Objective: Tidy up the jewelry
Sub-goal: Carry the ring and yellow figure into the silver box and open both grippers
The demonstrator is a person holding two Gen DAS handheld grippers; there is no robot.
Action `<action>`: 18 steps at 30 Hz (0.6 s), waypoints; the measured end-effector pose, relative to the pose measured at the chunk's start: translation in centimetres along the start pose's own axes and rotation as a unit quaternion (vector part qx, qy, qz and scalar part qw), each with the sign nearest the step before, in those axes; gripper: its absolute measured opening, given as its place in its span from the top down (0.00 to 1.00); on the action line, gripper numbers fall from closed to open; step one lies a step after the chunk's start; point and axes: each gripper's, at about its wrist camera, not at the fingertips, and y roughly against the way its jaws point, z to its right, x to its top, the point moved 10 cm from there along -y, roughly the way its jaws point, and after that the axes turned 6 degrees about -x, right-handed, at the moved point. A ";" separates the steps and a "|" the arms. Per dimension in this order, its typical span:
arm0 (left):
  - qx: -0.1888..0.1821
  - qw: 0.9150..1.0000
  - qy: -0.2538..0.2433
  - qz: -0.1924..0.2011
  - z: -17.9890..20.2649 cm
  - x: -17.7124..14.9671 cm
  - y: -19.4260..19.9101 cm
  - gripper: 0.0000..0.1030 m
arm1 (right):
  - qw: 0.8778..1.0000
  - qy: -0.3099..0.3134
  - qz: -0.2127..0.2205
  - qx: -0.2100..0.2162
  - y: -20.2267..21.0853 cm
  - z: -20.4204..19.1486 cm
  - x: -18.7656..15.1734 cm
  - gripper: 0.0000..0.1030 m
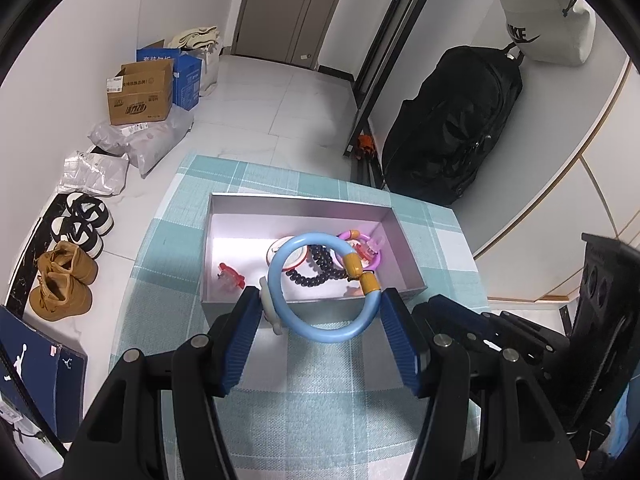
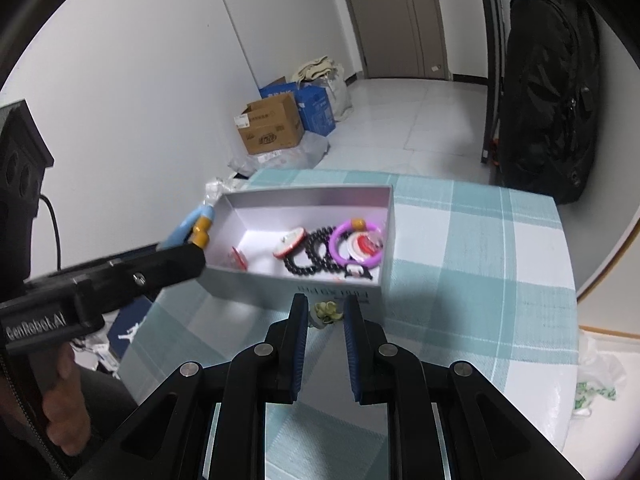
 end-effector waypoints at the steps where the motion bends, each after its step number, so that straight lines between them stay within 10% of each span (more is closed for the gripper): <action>1: 0.001 1.000 0.001 0.002 0.0 0.2 0.0 0.46 | 1.000 -0.001 0.002 0.002 0.0 -0.1 0.3 0.84; 18: -0.012 0.999 0.040 0.000 -1.2 2.5 -1.0 0.46 | 0.998 -0.042 0.027 0.046 -0.4 -0.7 5.2 0.84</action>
